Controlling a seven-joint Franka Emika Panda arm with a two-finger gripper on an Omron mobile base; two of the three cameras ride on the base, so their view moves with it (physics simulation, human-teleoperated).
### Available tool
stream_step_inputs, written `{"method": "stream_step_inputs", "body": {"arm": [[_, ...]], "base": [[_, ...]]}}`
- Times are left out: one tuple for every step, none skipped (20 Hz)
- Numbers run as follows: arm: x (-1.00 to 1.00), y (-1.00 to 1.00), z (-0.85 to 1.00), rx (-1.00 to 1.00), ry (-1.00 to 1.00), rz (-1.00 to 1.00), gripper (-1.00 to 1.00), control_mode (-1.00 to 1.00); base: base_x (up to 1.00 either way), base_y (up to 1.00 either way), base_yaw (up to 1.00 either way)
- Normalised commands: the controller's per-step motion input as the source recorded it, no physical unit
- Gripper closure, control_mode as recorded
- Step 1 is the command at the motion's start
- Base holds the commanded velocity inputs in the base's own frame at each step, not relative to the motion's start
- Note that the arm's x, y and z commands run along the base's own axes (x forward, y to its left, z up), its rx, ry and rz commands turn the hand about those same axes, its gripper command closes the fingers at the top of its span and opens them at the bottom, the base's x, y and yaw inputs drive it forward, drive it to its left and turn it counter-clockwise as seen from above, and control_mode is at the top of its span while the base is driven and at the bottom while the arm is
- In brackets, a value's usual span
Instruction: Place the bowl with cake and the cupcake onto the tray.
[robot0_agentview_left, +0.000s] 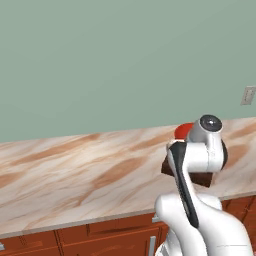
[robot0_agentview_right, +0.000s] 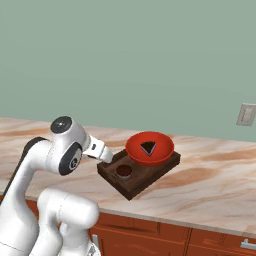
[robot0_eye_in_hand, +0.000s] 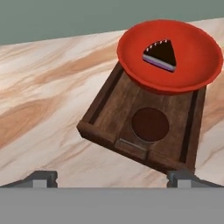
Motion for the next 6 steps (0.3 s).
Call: {"method": "stream_step_inputs", "body": {"arm": [[-0.48,0.03,0.30,0.00,-0.01,0.04,-1.00,-1.00],[-0.41,0.05,0.31,0.00,0.00,0.05,-1.00,-1.00],[-0.46,0.00,0.31,0.00,-0.01,0.07,-1.00,-1.00],[-0.43,0.03,0.31,0.00,0.00,0.07,-1.00,-1.00],[-0.43,0.02,0.33,0.00,0.00,0.07,-1.00,-1.00],[-0.44,0.04,0.34,0.00,0.00,0.07,-1.00,-1.00]], "base": [[0.00,0.00,0.00],[0.00,0.00,0.00],[0.00,0.00,0.00],[0.00,0.00,0.00],[0.00,0.00,0.00],[0.00,0.00,0.00]]}}
